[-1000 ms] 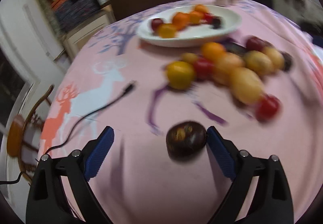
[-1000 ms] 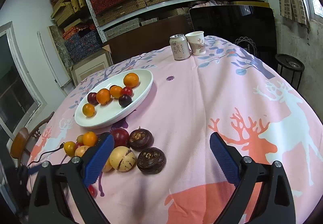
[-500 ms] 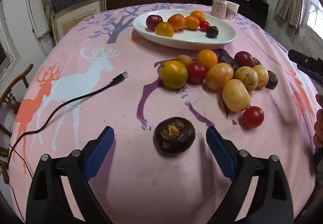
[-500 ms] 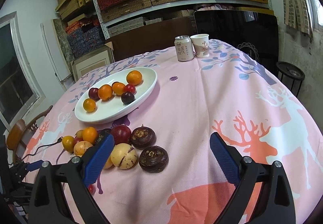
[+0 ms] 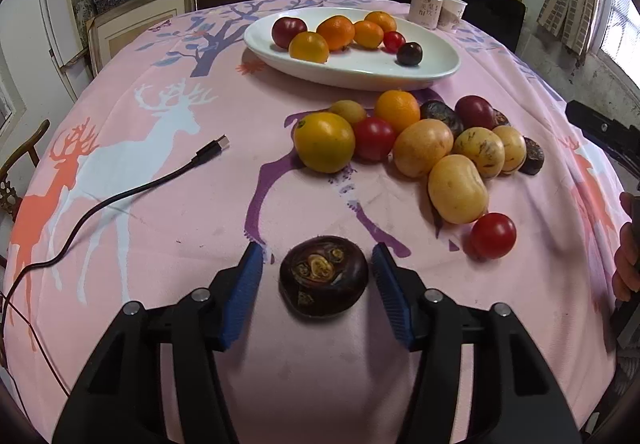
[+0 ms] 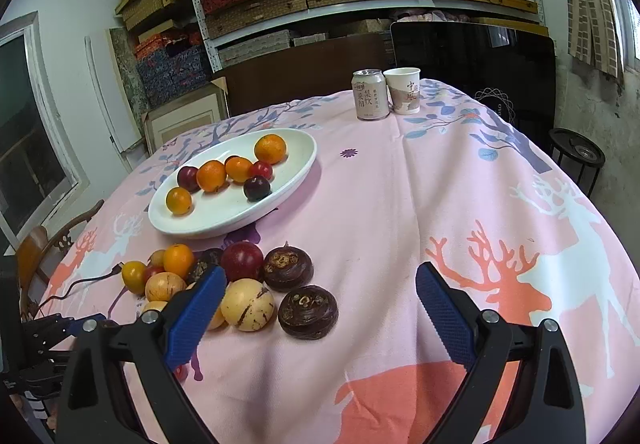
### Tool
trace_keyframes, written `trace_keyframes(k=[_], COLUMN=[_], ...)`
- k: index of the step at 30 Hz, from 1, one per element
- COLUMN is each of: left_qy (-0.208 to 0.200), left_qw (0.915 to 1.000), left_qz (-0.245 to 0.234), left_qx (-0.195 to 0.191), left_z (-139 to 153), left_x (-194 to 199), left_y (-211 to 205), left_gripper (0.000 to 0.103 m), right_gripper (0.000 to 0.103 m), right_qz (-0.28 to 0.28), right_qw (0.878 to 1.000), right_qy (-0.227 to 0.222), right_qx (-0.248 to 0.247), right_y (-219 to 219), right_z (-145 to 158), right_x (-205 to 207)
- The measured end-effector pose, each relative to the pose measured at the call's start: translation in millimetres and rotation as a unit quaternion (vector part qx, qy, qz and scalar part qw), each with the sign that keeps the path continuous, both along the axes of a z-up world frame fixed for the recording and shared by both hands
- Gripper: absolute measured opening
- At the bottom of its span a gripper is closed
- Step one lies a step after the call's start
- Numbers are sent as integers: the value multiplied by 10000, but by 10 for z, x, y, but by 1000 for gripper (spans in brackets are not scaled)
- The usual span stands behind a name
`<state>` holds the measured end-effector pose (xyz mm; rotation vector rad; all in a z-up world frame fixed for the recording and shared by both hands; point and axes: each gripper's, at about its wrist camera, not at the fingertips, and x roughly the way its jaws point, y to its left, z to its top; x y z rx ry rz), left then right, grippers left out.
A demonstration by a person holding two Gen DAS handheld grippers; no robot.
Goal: Organize fruits
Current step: 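Move the left tool to the mangosteen and close around it, then lift the mangosteen with the left tool while the right tool grasps another mangosteen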
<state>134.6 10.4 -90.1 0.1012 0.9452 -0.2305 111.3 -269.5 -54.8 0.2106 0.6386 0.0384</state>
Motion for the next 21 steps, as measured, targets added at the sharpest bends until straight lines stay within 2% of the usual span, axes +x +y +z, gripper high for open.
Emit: trace_keyframes(k=[2,7,9,11,16,19,21], left_qy=[0,15,10,-56,-193,-241,-250], left_qw=[10000,9999,9997,9997,9992,9990,9991], left_qz=[4,6,-19,7,127,114,86], left_qx=[-63,-155,-240,-249,-324,-345,-341], left_z=[6,10,19,36,83,101,104], left_x=[-7,-26,-32,-52,-64,-78,-90], left_y=[15,38,44,49,101,110,113], left_gripper=[50,50,41,41,41,41,41], right_gripper=[97,97,97,97,95,79,75], right_qz=[-5,-14,-9,26,301,361,468], right_qw=[10000,10000,10000,9999,9977,9926,9902], right_qy=[39,98,95,120,549,924,1055], right_qx=[-16,6,-14,-47,-249,-699,-785], right_y=[-2,-9,-4,-5,35,163,217], right_z=[-12,-31,-32,-40,-165,-312,-358], right_x=[12,35,34,29,29,88,130])
